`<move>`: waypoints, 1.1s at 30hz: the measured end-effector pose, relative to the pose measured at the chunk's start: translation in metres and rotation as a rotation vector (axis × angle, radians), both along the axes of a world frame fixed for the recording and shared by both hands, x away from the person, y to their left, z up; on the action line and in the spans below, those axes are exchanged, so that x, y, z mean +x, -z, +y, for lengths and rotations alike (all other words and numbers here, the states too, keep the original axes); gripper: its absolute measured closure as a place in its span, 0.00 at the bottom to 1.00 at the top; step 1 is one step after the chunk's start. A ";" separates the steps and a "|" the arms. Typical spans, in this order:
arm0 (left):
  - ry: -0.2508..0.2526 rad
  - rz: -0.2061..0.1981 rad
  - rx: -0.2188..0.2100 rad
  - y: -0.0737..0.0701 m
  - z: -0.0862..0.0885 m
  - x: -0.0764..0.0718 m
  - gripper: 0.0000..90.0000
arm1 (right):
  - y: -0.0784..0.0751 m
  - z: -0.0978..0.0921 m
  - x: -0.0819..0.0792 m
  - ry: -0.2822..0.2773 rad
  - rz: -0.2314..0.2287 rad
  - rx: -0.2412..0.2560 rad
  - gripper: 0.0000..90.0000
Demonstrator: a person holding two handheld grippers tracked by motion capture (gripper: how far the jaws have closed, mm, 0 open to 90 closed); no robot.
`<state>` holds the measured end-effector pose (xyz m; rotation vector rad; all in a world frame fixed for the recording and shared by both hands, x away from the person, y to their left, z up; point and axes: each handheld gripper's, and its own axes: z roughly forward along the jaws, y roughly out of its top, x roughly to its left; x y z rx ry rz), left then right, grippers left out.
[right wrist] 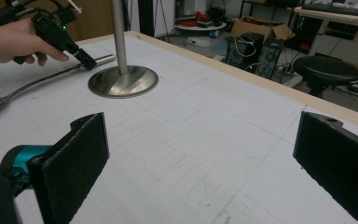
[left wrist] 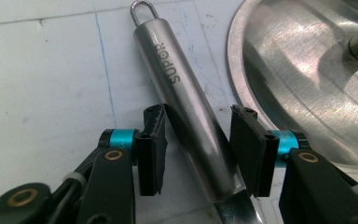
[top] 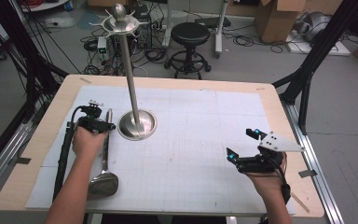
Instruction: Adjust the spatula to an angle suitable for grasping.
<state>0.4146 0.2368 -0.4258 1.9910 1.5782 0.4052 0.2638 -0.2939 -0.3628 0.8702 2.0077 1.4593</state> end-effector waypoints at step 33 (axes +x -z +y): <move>0.046 0.048 0.021 -0.015 0.000 0.005 0.59 | 0.001 0.000 0.002 -0.002 0.005 -0.008 0.02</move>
